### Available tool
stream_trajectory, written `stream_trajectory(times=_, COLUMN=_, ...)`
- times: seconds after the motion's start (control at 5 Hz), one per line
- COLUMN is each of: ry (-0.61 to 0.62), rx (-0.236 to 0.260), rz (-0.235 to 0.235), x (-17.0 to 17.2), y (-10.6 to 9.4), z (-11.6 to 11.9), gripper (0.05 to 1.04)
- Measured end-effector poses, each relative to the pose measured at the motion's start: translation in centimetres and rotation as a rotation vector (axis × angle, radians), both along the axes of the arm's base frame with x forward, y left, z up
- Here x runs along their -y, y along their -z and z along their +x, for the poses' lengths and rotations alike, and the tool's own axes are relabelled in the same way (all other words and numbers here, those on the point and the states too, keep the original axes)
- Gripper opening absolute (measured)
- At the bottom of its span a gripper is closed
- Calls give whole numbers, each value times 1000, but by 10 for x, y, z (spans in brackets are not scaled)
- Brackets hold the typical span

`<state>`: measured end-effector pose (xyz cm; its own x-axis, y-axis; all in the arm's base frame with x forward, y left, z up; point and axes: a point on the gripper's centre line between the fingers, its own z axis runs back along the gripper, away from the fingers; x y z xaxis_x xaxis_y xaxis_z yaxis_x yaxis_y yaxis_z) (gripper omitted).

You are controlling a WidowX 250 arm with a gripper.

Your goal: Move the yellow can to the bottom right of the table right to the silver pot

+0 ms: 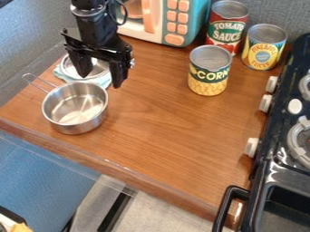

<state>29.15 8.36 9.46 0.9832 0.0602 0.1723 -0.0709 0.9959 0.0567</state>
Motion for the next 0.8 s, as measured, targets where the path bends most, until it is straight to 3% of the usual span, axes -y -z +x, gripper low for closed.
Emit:
stream_trajectory(times=0.2, ry=-8, rx=-28, rz=-9, x=1, y=8, z=-1, gripper=1000)
stream_trajectory(times=0.4, ry=17, rx=-27, rz=-20, x=22, y=3, z=19, gripper=1000)
stream_trajectory(times=0.8, ry=-3, rx=64, rz=-20, x=86, y=-37, z=83, gripper=1000)
